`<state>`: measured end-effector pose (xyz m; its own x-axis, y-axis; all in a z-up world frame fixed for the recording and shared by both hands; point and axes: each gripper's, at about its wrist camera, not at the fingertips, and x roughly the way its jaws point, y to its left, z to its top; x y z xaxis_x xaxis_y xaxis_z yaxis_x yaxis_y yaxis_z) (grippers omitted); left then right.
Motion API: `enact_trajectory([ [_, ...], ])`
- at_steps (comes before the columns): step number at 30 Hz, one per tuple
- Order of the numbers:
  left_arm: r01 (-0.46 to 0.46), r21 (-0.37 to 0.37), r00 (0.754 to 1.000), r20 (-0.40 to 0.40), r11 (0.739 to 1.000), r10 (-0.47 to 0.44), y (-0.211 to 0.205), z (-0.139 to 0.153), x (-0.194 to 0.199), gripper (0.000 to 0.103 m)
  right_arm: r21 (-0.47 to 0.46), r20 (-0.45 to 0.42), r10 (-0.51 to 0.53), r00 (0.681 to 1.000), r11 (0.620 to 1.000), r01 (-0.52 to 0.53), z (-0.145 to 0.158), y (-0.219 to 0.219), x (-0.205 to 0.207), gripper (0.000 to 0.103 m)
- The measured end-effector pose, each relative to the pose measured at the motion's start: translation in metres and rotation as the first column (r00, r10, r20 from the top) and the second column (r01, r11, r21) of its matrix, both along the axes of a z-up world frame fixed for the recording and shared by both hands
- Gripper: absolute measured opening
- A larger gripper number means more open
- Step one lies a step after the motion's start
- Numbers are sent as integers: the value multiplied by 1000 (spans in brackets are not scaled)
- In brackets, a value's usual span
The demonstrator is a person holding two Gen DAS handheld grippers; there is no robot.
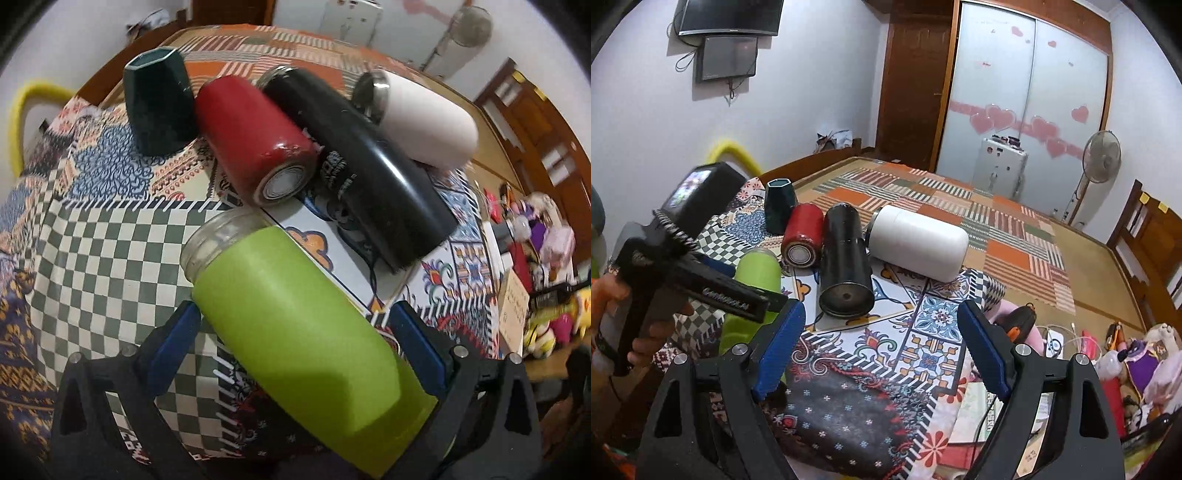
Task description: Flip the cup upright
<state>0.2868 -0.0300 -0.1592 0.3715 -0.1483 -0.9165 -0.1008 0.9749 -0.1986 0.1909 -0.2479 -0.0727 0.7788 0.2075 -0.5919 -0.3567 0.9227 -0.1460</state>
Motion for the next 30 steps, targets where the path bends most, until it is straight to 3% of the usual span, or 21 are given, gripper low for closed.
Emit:
enact_trajectory([
  [3, -29, -18, 999, -21, 999, 28, 3, -7, 6, 96, -3, 5, 4, 1000, 1000, -4, -3, -2, 0, 83],
  [7, -76, -103, 994, -80, 992, 68, 8, -18, 13, 92, -6, 13, 5, 1000, 1000, -5, -7, -5, -2, 83],
  [13, -73, -110, 996, -52, 991, 67, -1, -18, 17, 84, 4, 10, -5, 1000, 1000, 5, -10, -11, -1, 83],
  [15, -84, -130, 996, -11, 988, 83, 1, -12, 17, 75, 5, 6, -9, 1000, 1000, 9, -10, -13, -1, 83],
  [18, -60, -92, 997, 40, 994, 64, 0, -3, 14, 70, -2, 8, -15, 1000, 1000, 15, -10, -14, -2, 83],
  [24, -2, -142, 993, 120, 990, 19, 3, 25, 2, 65, 5, 24, -15, 1000, 1000, 15, -6, -14, -5, 83],
  [30, 74, -108, 965, 260, 991, -44, -3, 67, -21, 63, 42, 41, -15, 999, 999, 13, -3, -11, -5, 83],
])
